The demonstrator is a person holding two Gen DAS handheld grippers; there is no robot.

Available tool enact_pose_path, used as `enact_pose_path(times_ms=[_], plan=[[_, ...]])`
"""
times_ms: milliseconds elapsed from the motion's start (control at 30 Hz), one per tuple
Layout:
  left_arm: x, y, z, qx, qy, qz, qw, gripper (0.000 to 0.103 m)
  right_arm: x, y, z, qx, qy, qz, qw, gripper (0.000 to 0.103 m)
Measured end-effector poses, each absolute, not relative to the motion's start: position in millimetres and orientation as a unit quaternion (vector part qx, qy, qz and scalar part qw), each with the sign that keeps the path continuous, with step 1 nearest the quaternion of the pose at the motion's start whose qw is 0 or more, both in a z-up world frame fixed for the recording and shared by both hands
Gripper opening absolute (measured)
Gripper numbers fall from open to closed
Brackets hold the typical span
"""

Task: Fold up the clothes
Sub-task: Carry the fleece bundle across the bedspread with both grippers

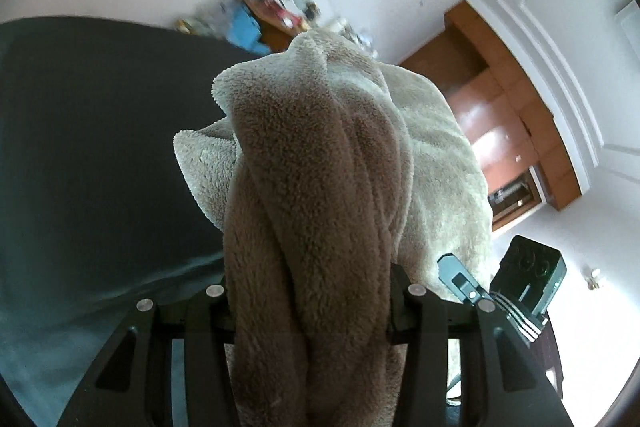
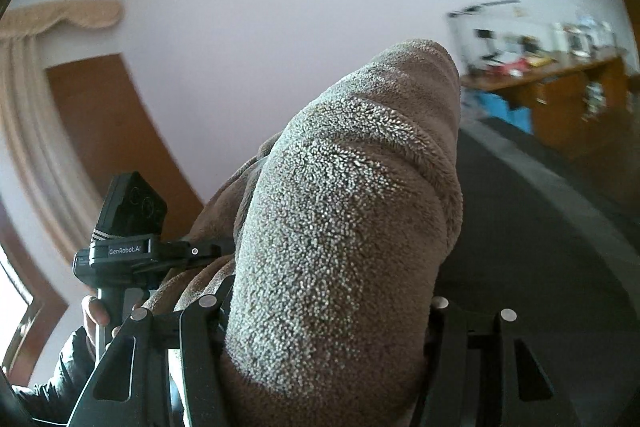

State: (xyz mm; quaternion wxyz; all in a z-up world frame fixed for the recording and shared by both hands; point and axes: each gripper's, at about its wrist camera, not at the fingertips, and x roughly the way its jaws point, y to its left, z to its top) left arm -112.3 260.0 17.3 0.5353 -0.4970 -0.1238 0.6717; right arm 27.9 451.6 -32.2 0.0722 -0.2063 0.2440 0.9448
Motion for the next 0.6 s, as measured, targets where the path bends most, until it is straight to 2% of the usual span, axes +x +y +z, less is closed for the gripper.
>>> enact_pose_path(times_ms=[133,200,233,267,333,400,467,500,600], plan=[[-77.7,319.9,2.7,-0.522,-0.099,0.65,0.543,0.051,15.2,533.5,-25.2,-0.218,0.272,0.93,0.111,0.06],[-69.1,339.0,-5.8,-0.534,-0.088,0.641,0.544,0.051,89.8,570.1,-30.0,-0.226,0.279,0.925,0.127,0.06],[-63.2,345.9,-10.2,-0.54,-0.082,0.637,0.545,0.051,82.8,583.4,-21.2,-0.232,0.282,0.921,0.135,0.06],[-59.8,354.2,-15.2,-0.544,-0.078,0.634,0.543,0.052,94.7,562.8,19.5,-0.238,0.283,0.919,0.14,0.06],[-53.5,371.1,-25.3,-0.553,-0.07,0.63,0.541,0.059,121.5,558.6,14.4,-0.254,0.289,0.911,0.146,0.06],[-53.0,366.9,-30.0,-0.557,-0.07,0.63,0.537,0.08,133.5,564.4,11.0,-0.26,0.305,0.905,0.144,0.064],[-52.9,361.4,-34.3,-0.56,-0.07,0.63,0.534,0.092,147.4,556.0,4.5,-0.258,0.325,0.9,0.138,0.072],[-52.8,358.6,-36.5,-0.562,-0.07,0.63,0.532,0.094,150.9,539.6,6.3,-0.257,0.32,0.901,0.139,0.076],[-52.8,358.0,-30.1,-0.558,-0.045,0.643,0.522,0.1,145.3,532.6,10.3,-0.261,0.284,0.91,0.15,0.077]])
